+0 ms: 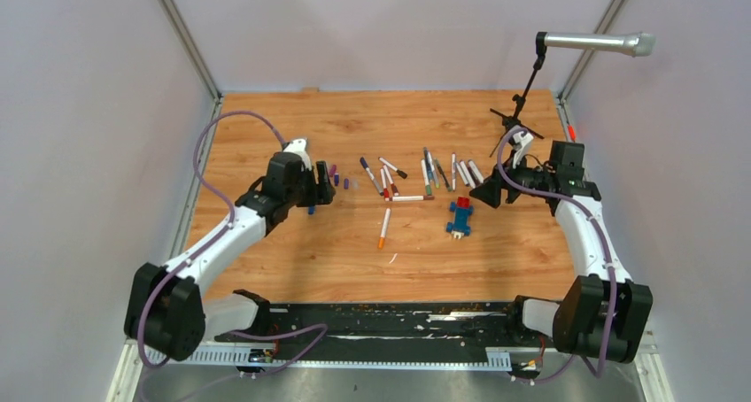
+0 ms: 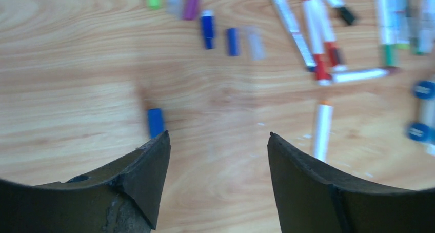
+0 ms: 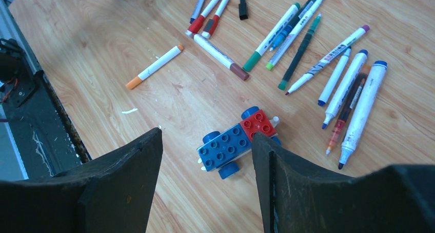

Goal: Open the pen caps
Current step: Place the pen cap at the center of the board, then pick up the pen from the center of the board.

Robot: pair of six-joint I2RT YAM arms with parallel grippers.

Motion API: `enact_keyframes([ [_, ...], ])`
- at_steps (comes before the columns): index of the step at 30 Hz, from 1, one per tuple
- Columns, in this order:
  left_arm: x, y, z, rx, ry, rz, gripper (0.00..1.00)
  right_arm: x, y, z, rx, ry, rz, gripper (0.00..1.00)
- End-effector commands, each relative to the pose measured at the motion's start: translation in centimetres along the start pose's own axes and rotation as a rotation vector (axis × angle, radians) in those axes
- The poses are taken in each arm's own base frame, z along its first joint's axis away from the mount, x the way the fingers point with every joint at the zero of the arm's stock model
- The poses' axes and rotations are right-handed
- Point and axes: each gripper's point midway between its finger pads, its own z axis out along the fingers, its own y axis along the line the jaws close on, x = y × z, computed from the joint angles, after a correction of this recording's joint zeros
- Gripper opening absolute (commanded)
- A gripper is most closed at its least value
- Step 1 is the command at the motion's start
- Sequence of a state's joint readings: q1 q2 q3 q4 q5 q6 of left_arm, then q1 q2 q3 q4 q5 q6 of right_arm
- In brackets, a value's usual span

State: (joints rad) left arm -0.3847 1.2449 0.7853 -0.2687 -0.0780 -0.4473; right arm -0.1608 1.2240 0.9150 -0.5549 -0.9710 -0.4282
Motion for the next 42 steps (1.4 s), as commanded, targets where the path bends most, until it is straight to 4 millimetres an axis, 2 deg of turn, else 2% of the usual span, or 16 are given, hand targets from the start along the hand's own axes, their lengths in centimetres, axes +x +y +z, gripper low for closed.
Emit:
enact_keyframes([
  [1, 0.4, -6.1, -2.8, 0.373, -0.029, -0.1, 0.79, -1.8, 1.8, -0.6, -0.07, -0.095, -0.108, 0.65],
  [3, 0.5, -8.4, -3.9, 0.516, -0.054, -0.166, 0.83, -1.8, 2.3, -0.8, -0.084, -0.114, -0.133, 0.65],
  [5, 1.1, -10.0, -4.6, 0.581, -0.053, -0.183, 0.84, -1.8, 2.6, -0.9, -0.094, -0.134, -0.155, 0.65],
  [8, 2.3, -11.8, -5.1, 0.595, -0.032, -0.152, 0.85, -1.7, 3.1, -1.2, -0.105, -0.159, -0.186, 0.65],
  [13, 4.6, -13.6, -4.3, 0.518, 0.015, -0.086, 0.84, -1.6, 3.0, -1.4, -0.099, -0.174, -0.2, 0.66],
  [19, 7.3, -14.1, -1.6, 0.372, 0.109, -0.022, 0.84, -1.4, 2.7, -1.4, -0.09, -0.17, -0.191, 0.66],
  [21, 7.5, -14.3, -0.8, 0.323, 0.124, 0.009, 0.83, -1.3, 2.5, -1.4, -0.084, -0.168, -0.189, 0.66],
  [29, 9.8, -14.8, 2.4, 0.113, 0.258, 0.157, 0.69, -1.2, 2.1, -1.3, -0.071, -0.161, -0.185, 0.66],
  [35, 11.3, -15.3, 3.6, 0.032, 0.31, 0.264, 0.52, -1.1, 2.0, -1.2, -0.065, -0.156, -0.179, 0.66],
  [42, 12.3, -15.3, 4.4, -0.005, 0.345, 0.325, 0.45, -0.9, 1.9, -1.2, -0.062, -0.153, -0.175, 0.66],
])
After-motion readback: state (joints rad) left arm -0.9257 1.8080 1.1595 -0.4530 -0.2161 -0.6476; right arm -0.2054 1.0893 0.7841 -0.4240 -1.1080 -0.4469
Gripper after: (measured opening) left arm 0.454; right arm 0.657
